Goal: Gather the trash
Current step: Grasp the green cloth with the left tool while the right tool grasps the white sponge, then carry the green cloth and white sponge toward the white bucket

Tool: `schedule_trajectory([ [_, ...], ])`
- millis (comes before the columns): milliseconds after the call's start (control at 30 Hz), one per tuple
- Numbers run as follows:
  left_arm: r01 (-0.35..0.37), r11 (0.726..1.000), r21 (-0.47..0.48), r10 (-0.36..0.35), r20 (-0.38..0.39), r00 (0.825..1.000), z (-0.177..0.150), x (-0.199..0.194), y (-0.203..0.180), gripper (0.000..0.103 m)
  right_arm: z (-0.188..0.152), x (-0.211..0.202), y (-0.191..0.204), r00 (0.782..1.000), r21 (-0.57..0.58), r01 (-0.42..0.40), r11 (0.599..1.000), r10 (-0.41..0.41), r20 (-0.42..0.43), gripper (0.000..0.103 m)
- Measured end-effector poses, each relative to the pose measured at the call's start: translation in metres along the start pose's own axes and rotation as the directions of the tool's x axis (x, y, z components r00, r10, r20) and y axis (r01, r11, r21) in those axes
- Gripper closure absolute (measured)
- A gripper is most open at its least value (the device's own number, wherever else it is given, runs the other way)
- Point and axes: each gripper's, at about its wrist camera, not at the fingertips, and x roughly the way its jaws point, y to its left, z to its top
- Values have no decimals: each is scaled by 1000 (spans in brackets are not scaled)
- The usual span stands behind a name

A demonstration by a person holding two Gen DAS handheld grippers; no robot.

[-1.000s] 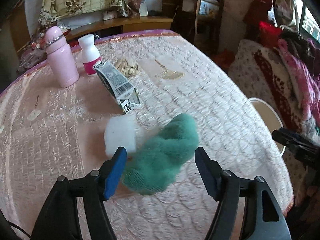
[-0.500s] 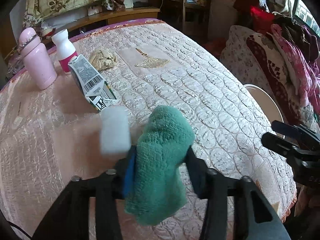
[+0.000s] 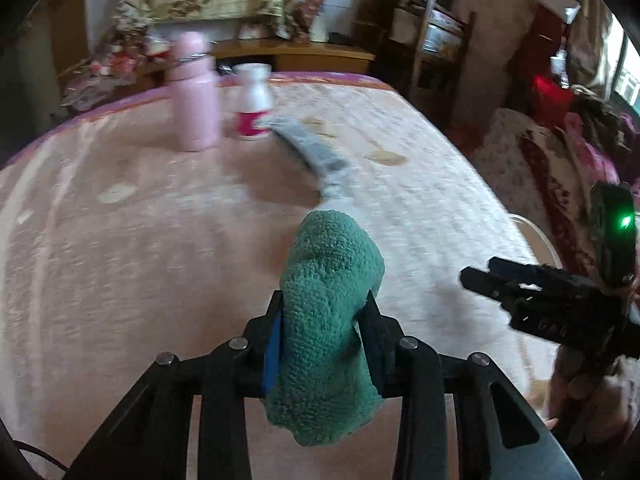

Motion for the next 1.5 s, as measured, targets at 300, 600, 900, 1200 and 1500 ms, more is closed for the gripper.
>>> schedule_trajectory([
  [300,-33,994,-106,35,11,999,-9,0,56,66,27,44,65,999,-51,-38,998,36,-31,35],
  [600,-41,989,-144,43,9,999,-15,11,81,66,46,92,104,997,-2,4,1000,-4,-72,35],
  [900,-40,986,-161,40,1,999,-20,17,92,66,49,114,126,994,16,106,994,-105,-43,35],
  [1200,-8,989,-150,9,7,1000,-26,12,77,66,36,78,112,998,-90,-9,996,4,-60,65],
  [1500,1,994,-106,-3,-10,1000,-36,8,52,66,-4,55,86,954,-166,-154,974,103,-282,47],
])
